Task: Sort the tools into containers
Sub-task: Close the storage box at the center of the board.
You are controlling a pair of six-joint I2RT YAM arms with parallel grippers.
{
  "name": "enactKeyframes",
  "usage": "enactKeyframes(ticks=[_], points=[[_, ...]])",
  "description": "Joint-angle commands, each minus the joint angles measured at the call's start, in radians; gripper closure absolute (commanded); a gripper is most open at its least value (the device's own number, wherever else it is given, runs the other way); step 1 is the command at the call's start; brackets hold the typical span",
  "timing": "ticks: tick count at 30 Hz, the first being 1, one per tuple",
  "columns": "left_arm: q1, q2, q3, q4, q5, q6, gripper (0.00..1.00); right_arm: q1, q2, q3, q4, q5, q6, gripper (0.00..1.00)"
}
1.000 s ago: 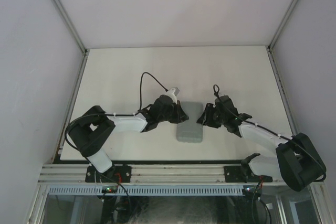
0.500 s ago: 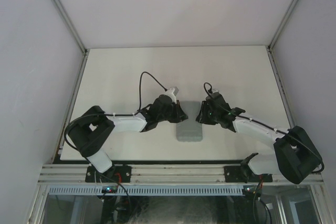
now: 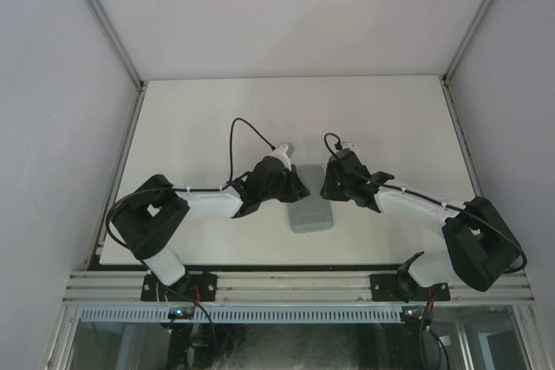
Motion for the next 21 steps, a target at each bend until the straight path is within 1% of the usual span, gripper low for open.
enactKeyframes(ticks=[1, 6, 11, 16, 21], points=[[-0.004, 0.061, -0.051, -0.248, -0.036, 0.061, 0.97, 0.046, 0.075, -0.021, -0.054, -0.029, 0.007, 0.95], [-0.004, 0.060, -0.049, -0.248, -0.037, 0.058, 0.98, 0.050, 0.055, -0.021, -0.067, -0.013, 0.013, 1.00], [-0.004, 0.053, -0.048, -0.251, -0.042, 0.059, 0.98, 0.048, 0.033, 0.002, -0.091, -0.002, -0.004, 1.00], [-0.004, 0.053, -0.052, -0.248, -0.043, 0.056, 0.98, 0.049, 0.058, 0.014, -0.082, -0.024, -0.015, 1.00], [-0.004, 0.058, -0.052, -0.241, -0.039, 0.053, 0.98, 0.049, 0.103, 0.031, -0.119, -0.047, -0.035, 1.00]])
